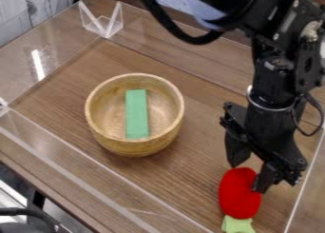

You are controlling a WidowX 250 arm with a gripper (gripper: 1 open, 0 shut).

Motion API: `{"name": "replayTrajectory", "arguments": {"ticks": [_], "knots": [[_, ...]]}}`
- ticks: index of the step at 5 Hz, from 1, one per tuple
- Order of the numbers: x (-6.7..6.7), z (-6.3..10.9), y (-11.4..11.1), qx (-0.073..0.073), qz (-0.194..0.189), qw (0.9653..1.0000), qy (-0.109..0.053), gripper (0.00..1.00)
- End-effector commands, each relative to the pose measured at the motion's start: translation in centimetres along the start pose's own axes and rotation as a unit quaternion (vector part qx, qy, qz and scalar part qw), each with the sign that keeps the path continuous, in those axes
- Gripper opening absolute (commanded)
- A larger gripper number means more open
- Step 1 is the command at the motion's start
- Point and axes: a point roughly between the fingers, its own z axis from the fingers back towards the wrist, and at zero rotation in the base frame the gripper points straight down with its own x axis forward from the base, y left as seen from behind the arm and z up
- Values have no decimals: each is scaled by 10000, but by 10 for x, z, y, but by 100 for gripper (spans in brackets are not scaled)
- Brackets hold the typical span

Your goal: Move the red fruit to the left

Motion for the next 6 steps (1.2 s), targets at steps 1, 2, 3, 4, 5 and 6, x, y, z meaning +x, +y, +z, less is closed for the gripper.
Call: {"name": "replayTrajectory", "arguments": {"ticks": [1, 2, 3, 4, 5, 6], "knots": [[9, 15, 0, 90, 65, 9998, -182, 0], [10, 19, -2, 113, 53, 9997, -196, 100], [11, 22, -4, 113, 46, 9997, -209, 100], [13, 25, -5, 122, 102, 9994, -294, 100], [14, 21, -4, 103, 113, 9995, -290, 100], [14, 16, -2, 86, 129, 9995, -271, 100]]}}
